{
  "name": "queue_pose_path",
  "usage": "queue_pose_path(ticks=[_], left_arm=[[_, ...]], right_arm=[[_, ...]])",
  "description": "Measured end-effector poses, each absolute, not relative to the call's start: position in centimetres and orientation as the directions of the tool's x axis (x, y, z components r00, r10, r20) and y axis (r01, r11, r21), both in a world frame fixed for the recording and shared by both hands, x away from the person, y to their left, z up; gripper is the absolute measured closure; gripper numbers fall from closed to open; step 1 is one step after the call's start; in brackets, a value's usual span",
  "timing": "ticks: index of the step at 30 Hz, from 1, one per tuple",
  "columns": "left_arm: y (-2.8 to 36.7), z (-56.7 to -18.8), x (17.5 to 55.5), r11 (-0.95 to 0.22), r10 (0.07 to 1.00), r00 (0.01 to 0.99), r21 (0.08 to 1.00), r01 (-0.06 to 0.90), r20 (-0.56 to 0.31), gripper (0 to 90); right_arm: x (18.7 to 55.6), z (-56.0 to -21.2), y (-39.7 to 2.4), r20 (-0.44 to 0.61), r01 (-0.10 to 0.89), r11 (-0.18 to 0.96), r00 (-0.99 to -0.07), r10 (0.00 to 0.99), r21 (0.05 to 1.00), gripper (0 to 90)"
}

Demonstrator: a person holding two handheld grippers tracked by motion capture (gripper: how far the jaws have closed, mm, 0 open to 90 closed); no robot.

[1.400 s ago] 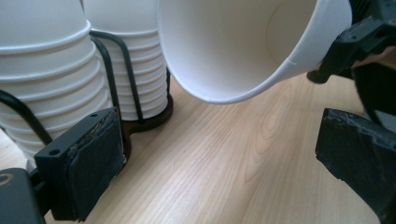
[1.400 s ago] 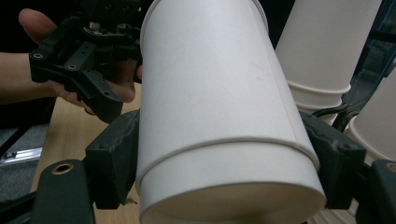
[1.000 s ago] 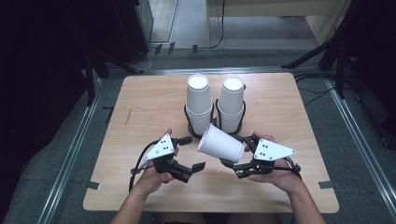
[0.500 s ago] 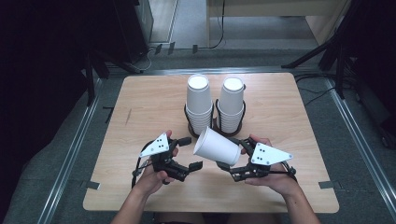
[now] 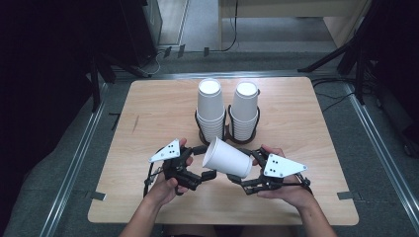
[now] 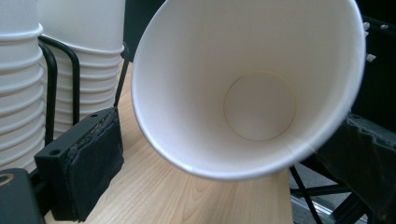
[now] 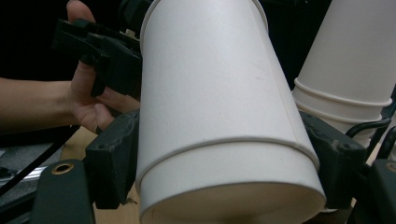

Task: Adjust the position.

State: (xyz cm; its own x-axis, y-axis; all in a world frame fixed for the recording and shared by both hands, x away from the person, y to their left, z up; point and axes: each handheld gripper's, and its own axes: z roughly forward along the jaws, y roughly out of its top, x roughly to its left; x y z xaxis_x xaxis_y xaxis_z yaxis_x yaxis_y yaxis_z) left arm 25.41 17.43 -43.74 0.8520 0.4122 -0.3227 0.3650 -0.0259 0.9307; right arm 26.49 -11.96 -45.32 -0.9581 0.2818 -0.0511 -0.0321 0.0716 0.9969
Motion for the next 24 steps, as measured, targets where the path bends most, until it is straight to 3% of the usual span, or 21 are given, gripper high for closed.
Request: queue_pose_path(ticks=[24], left_arm=[[17.2,-43.5,25.4,-0.016,0.375,0.858,0.923,0.385,-0.351,0.5]], right_arm=[[25.9,-45.8,-10.7,-0.081,-0.059,0.098,-0.966,0.247,0.993,22.8]])
